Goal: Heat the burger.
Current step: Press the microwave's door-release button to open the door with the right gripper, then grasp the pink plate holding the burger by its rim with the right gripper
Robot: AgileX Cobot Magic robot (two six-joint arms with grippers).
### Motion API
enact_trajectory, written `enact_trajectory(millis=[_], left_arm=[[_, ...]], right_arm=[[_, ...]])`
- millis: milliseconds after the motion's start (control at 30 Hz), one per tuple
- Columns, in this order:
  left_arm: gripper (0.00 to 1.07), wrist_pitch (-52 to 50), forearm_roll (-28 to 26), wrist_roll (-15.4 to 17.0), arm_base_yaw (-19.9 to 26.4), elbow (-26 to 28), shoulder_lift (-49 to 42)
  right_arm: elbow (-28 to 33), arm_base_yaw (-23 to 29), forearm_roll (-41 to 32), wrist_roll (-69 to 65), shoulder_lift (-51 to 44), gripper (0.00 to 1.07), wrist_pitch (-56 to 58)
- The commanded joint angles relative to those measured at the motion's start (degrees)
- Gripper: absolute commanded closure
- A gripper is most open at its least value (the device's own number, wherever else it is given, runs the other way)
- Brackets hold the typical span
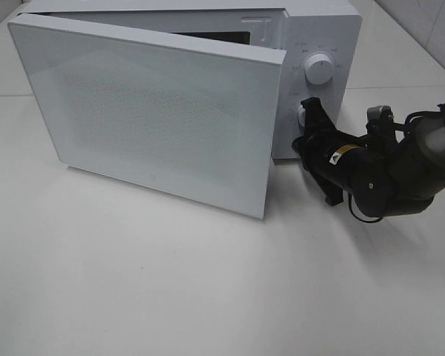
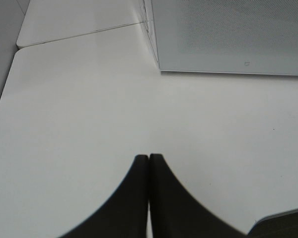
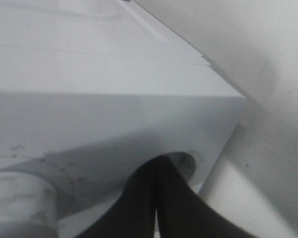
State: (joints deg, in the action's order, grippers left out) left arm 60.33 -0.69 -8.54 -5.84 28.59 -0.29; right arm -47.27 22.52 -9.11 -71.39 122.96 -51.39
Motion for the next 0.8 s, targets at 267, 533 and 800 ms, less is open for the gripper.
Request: enact_trajectory(millis=[267,533,800], left_arm=[[1.06,-0.74,-0.11,0.52,0.17,-0.06,-1.15],[1.06,-0.74,-0.11,0.52,0.17,-0.06,-1.15],[1.06,-0.74,-0.11,0.52,0.17,-0.06,-1.15]], right_arm=[[-1.55,-0.52,-0.23,0.46,-4.30,1.07,-10.20],[4.81,-0.52,1.55,6.30,-8.71,1.07,-6.30],[11.86,-0.52,7.91,19.54,-13.64,1.07,-2.29]])
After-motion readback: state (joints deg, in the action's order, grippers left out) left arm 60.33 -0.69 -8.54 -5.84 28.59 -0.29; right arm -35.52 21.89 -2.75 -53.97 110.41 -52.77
